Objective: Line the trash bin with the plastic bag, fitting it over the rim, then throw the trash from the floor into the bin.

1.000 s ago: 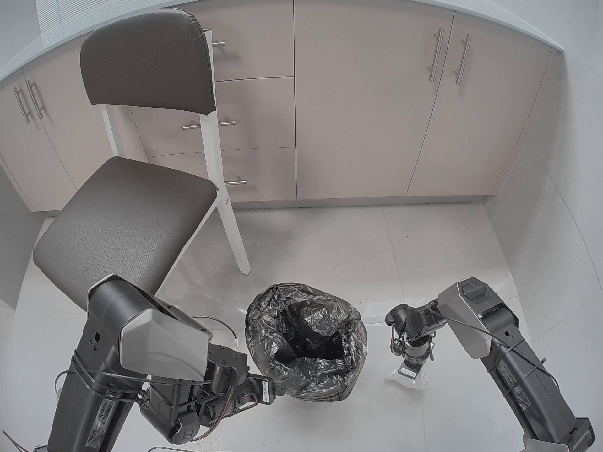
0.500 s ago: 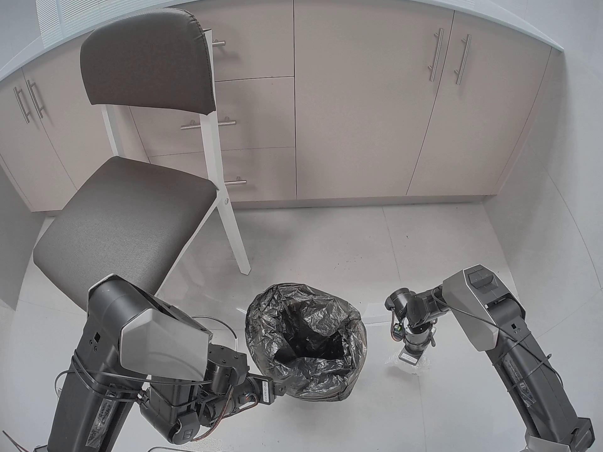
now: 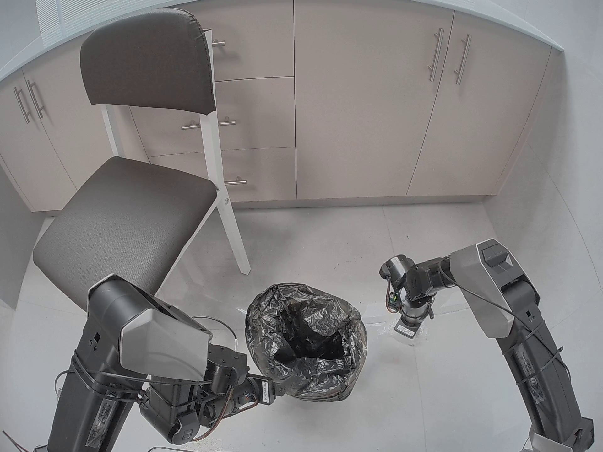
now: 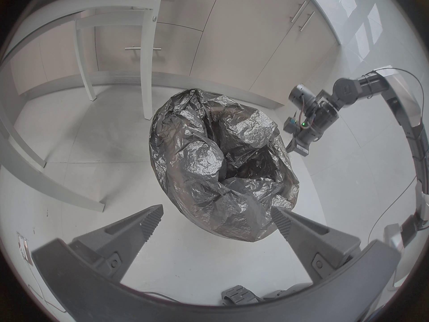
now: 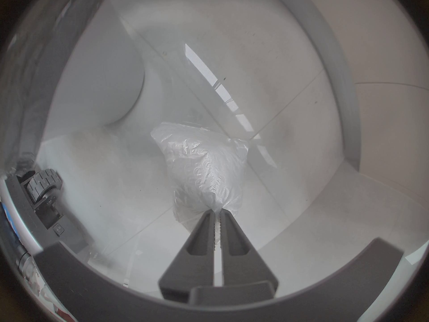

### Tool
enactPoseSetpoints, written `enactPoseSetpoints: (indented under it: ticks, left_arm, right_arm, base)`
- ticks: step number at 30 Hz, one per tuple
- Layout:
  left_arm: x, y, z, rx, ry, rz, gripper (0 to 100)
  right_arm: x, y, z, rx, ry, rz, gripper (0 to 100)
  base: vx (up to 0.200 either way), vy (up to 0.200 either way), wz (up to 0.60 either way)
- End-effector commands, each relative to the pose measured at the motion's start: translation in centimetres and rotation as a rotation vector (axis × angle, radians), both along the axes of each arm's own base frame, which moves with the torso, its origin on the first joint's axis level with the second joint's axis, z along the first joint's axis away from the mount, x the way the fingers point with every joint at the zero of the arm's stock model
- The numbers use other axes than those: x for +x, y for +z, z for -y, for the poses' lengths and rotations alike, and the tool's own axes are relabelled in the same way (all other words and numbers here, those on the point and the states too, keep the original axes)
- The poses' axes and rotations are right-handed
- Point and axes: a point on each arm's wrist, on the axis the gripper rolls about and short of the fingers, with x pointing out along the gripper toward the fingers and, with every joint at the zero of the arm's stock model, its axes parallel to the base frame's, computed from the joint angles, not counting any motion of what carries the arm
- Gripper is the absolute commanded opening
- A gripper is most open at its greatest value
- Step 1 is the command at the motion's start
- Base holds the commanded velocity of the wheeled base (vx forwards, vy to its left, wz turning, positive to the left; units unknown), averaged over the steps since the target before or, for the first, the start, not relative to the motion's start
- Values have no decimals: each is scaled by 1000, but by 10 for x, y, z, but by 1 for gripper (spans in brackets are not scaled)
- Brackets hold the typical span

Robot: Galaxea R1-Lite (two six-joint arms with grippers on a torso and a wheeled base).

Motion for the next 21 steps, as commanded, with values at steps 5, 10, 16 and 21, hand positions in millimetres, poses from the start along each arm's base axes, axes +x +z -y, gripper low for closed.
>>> enactPoseSetpoints:
  ticks: [5,10,16,21]
  left_arm:
    - [0,0,0,0,1,1,100]
    - [0,0,0,-1,1,2,100]
    - [0,0,0,1,1,-1,100]
    - [0,0,0,0,1,1,100]
  right_arm:
    - [-3,72,-25,3,46,119,0]
    - [-12,105,-34,-6,63,134,0]
    - [-26,148,-54,-22,112,192,0]
    - [-43,176,-68,-34,146,208,0]
  base:
    - [0,0,0]
    - [0,0,0]
    - [0,0,0]
    - [0,0,0]
